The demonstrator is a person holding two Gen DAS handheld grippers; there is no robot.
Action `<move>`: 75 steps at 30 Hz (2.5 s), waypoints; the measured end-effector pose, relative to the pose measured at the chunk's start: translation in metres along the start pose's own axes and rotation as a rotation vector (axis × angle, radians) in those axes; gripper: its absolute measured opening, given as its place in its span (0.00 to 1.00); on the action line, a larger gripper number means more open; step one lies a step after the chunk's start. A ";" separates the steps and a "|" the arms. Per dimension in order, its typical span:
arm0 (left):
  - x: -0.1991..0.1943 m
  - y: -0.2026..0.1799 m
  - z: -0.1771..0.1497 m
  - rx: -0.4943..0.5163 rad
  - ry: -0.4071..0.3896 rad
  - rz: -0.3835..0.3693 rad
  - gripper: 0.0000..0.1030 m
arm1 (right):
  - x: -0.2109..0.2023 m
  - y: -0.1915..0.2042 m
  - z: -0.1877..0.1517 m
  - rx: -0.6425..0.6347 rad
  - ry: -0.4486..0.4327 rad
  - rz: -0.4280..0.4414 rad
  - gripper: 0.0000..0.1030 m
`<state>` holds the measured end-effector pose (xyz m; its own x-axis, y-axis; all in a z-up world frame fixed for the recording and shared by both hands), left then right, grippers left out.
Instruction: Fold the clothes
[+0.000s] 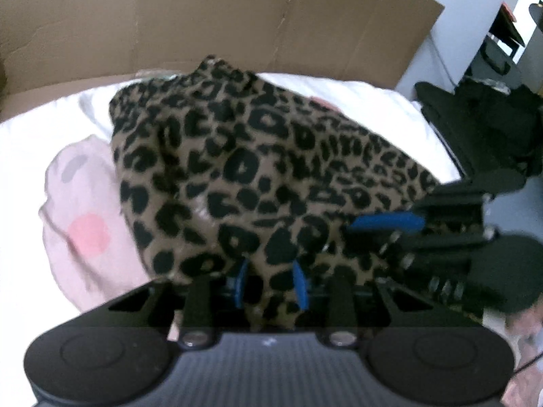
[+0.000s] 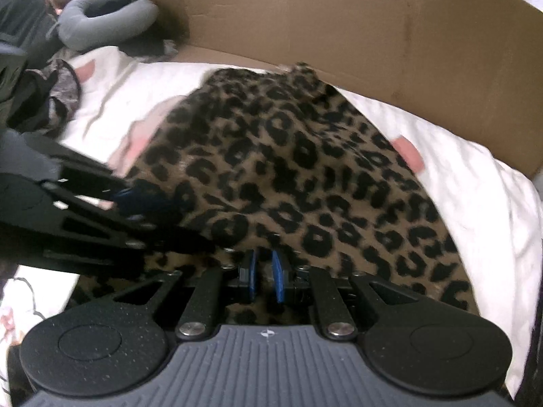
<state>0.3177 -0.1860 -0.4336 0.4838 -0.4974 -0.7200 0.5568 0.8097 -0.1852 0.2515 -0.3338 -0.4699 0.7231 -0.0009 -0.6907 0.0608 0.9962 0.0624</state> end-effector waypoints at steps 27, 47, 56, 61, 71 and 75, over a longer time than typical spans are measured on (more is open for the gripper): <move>-0.116 0.044 -0.060 -0.187 0.066 -0.010 0.29 | -0.080 -0.034 -0.037 0.105 0.048 -0.021 0.45; -0.111 0.030 -0.127 -0.590 0.147 -0.234 0.34 | -0.072 -0.004 -0.079 0.058 0.131 -0.020 0.67; -0.106 0.023 -0.146 -0.774 0.152 -0.339 0.30 | -0.076 -0.003 -0.082 0.064 0.140 -0.034 0.67; -0.098 0.015 -0.151 -0.816 0.152 -0.356 0.14 | -0.080 -0.002 -0.084 0.075 0.142 -0.041 0.68; -0.100 0.020 -0.148 -0.819 0.152 -0.346 0.06 | -0.080 -0.002 -0.087 0.071 0.128 -0.041 0.70; -0.095 0.017 -0.155 -0.836 0.166 -0.335 0.15 | -0.081 -0.003 -0.088 0.077 0.122 -0.034 0.70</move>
<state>0.1765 -0.0769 -0.4722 0.2458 -0.7482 -0.6163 -0.0510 0.6249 -0.7790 0.1324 -0.3292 -0.4776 0.6314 -0.0193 -0.7753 0.1402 0.9861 0.0896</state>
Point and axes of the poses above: each gripper's, at about its wrist camera, not at the fingertips, and x roughly the way its jaws point, y to its left, z to its top, the point moved 4 cm from there along x, roughly the way its jaws point, and after that the axes turned 9 degrees about -y, right-handed, at the moved point
